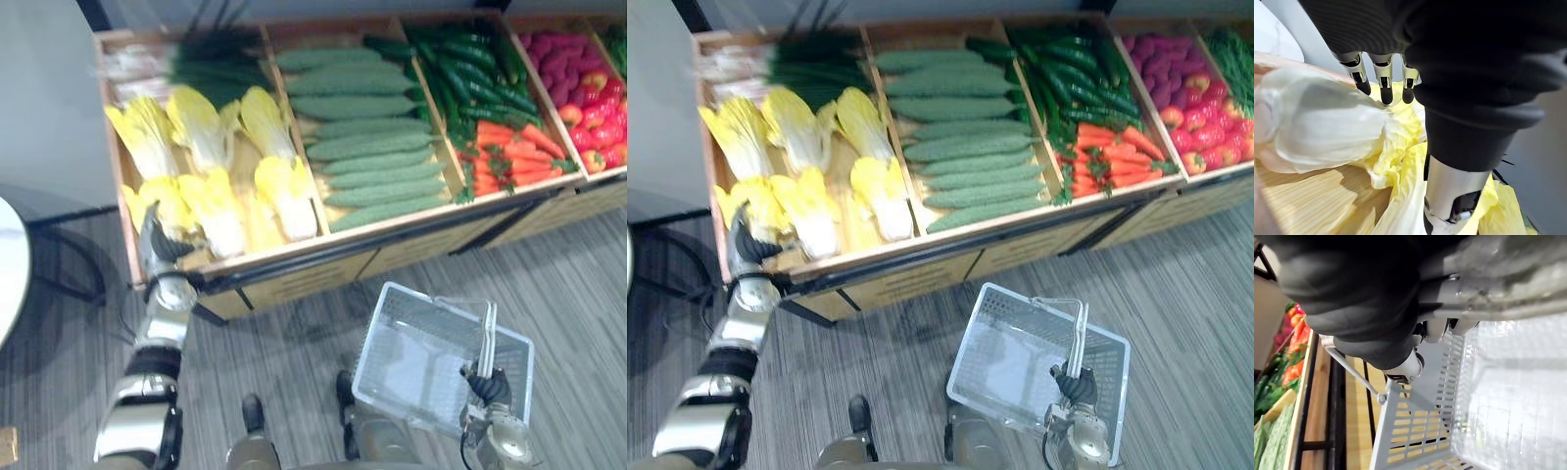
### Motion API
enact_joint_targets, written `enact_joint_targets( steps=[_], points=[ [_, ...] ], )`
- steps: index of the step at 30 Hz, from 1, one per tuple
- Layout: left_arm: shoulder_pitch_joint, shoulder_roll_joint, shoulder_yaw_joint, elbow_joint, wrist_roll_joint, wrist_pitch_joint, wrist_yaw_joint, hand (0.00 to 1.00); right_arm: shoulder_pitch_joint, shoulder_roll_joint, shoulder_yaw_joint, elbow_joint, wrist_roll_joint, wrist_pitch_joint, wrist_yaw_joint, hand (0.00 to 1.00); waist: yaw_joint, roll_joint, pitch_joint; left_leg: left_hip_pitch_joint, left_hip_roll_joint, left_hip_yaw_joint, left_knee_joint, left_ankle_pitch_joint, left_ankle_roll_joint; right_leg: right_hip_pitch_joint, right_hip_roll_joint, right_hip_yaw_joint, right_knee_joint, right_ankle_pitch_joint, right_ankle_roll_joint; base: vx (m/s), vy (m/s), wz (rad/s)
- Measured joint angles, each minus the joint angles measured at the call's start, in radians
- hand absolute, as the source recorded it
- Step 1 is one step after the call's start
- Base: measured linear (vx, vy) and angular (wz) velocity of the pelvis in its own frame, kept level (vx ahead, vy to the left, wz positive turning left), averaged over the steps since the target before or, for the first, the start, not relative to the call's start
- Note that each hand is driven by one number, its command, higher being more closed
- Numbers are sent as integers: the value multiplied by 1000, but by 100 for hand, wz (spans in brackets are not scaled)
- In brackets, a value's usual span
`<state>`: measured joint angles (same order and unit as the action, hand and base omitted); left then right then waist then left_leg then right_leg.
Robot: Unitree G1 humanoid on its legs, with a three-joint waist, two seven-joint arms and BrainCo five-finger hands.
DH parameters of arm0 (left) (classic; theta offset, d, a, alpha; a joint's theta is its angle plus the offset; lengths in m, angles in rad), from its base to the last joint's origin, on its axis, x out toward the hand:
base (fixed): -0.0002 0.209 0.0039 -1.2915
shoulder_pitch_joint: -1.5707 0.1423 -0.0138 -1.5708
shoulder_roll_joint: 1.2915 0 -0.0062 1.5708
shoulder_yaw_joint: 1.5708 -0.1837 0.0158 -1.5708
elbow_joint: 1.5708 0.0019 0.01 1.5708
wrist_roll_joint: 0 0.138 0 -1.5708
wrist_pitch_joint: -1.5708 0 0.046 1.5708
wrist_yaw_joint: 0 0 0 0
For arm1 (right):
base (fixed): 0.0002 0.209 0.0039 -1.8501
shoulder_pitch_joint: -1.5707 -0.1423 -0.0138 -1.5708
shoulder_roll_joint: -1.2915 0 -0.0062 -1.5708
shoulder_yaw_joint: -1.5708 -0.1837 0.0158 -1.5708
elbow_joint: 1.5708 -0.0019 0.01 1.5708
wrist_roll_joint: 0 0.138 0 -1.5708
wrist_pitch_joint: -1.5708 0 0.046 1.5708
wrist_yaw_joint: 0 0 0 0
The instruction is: Pick vegetable in the basket
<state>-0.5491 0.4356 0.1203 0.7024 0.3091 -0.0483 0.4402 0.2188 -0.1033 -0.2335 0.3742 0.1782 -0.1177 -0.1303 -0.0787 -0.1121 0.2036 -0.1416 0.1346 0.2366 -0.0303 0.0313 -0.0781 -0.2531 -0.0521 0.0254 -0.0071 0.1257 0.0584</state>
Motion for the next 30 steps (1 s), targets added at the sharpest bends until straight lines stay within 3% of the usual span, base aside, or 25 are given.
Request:
enact_joint_targets(
  steps=[4,10,19,20,22,30],
  points=[
    [-106,25,-27,61,9,-10,2,0,-45,-25,0,-6,8,-8,0,100,-10,4,50,-22,-4,1,-5,11,-3,-18,-2,3,-17,25,0,-43,-10,-1],
    [-239,15,-130,94,64,-25,-27,0,-101,-33,9,-51,29,-59,-3,100,-18,-1,103,-59,-7,6,-8,23,-9,-60,-4,11,-19,42,4,-38,-14,-2],
    [-257,-41,-228,74,243,19,-23,0,-108,-22,53,-45,37,-72,-4,100,-18,2,128,-57,-13,9,-7,30,1,-62,-7,22,-19,44,5,38,0,-4],
    [-257,-41,-235,74,254,24,-23,100,-108,-22,59,-44,37,-72,-3,100,-18,2,129,-54,-14,9,-7,30,1,-60,-9,24,-19,44,5,33,9,1],
    [-267,-43,-238,75,289,39,-25,100,-117,-22,75,-44,37,-73,-2,100,-20,0,159,-30,-20,9,-6,29,1,-32,-15,27,-22,43,6,3,20,5],
    [-301,-3,-238,85,321,43,-47,100,-147,-22,78,-33,38,-73,-2,100,-26,-1,177,-21,-29,14,-11,28,3,-31,-21,47,-32,50,19,-7,2,-5]
  ],
)
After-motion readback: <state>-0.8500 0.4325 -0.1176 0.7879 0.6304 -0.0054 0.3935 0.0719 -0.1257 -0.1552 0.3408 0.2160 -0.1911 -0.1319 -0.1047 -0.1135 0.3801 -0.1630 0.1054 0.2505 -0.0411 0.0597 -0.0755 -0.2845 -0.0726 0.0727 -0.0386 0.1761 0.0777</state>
